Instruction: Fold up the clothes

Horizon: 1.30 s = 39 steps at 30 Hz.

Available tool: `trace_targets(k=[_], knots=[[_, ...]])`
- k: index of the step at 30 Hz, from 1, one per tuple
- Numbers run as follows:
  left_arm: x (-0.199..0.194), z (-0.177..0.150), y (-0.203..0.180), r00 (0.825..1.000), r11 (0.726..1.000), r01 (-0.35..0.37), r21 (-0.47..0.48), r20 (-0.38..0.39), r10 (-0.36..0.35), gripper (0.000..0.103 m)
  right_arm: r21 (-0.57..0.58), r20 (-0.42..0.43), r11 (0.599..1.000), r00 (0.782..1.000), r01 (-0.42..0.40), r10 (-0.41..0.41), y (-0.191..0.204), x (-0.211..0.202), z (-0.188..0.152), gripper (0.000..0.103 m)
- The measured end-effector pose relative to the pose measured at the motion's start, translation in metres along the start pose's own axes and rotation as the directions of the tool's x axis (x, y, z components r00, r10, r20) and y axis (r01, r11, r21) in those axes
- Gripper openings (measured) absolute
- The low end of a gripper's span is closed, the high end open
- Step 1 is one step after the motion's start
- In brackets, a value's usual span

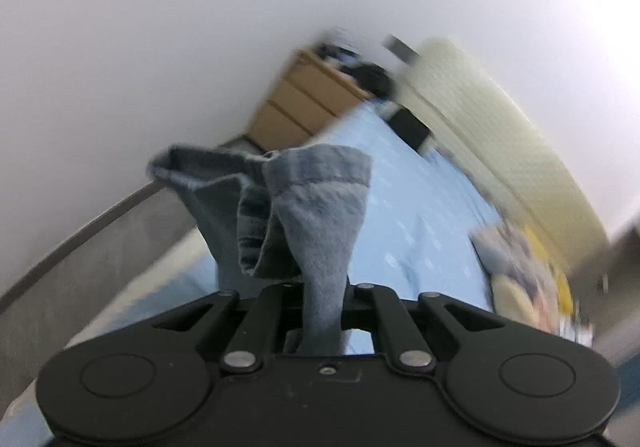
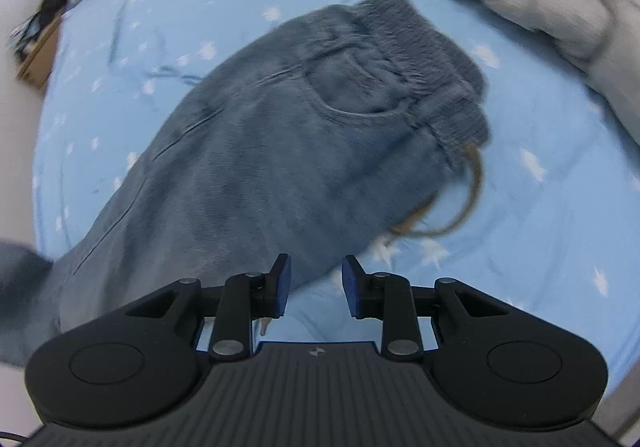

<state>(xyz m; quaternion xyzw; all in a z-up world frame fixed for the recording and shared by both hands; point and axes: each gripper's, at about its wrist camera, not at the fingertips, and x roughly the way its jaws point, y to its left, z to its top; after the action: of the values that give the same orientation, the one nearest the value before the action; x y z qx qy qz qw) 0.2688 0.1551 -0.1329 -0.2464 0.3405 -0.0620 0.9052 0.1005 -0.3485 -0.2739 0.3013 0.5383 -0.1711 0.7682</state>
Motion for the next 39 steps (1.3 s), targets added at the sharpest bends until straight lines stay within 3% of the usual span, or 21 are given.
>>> trace_targets(k=[4, 9, 13, 16, 19, 24, 29, 31, 34, 39], knots=[[0.021, -0.042, -0.075, 0.998, 0.992, 0.032, 0.122, -0.051, -0.026, 0.004, -0.044, -0.012, 0.996, 0.997, -0.073, 0.073, -0.009, 0.008, 0.009, 0.029], [0.057, -0.113, -0.137, 0.986, 0.959, 0.089, 0.268, -0.159, -0.047, 0.004, -0.026, -0.024, 0.993, 0.993, -0.119, 0.118, -0.038, 0.014, 0.012, 0.029], [0.087, -0.184, -0.170, 0.958, 0.922, 0.143, 0.359, -0.283, -0.038, 0.004, 0.019, -0.029, 0.991, 0.991, -0.133, 0.134, -0.070, 0.019, 0.009, 0.030], [0.110, -0.235, -0.190, 0.934, 0.889, 0.155, 0.430, -0.357, 0.010, 0.004, 0.035, -0.036, 0.992, 0.991, -0.125, 0.127, -0.093, 0.023, 0.002, 0.030], [0.128, -0.265, -0.194, 0.913, 0.890, 0.144, 0.433, -0.405, 0.049, 0.005, 0.041, -0.032, 0.993, 0.993, -0.115, 0.116, -0.109, 0.024, -0.004, 0.030], [0.134, -0.288, -0.194, 0.892, 0.875, 0.118, 0.469, -0.437, 0.113, 0.007, -0.038, -0.015, 0.993, 0.994, -0.108, 0.108, -0.110, 0.024, -0.007, 0.030], [0.116, -0.281, -0.187, 0.873, 0.879, 0.128, 0.460, -0.473, 0.120, 0.015, -0.170, -0.001, 0.972, 0.987, -0.160, 0.162, -0.072, 0.016, 0.002, 0.030], [0.109, -0.273, -0.186, 0.863, 0.871, 0.157, 0.466, -0.494, 0.109, 0.023, -0.220, 0.008, 0.956, 0.980, -0.195, 0.201, -0.049, 0.009, 0.009, 0.030], [0.100, -0.259, -0.181, 0.851, 0.882, 0.159, 0.444, -0.514, 0.106, 0.037, -0.272, 0.024, 0.930, 0.965, -0.247, 0.263, -0.013, -0.003, 0.020, 0.030], [0.085, -0.232, -0.158, 0.847, 0.900, 0.108, 0.421, -0.513, 0.139, 0.049, -0.340, 0.037, 0.892, 0.944, -0.298, 0.329, 0.047, -0.014, 0.039, 0.030]])
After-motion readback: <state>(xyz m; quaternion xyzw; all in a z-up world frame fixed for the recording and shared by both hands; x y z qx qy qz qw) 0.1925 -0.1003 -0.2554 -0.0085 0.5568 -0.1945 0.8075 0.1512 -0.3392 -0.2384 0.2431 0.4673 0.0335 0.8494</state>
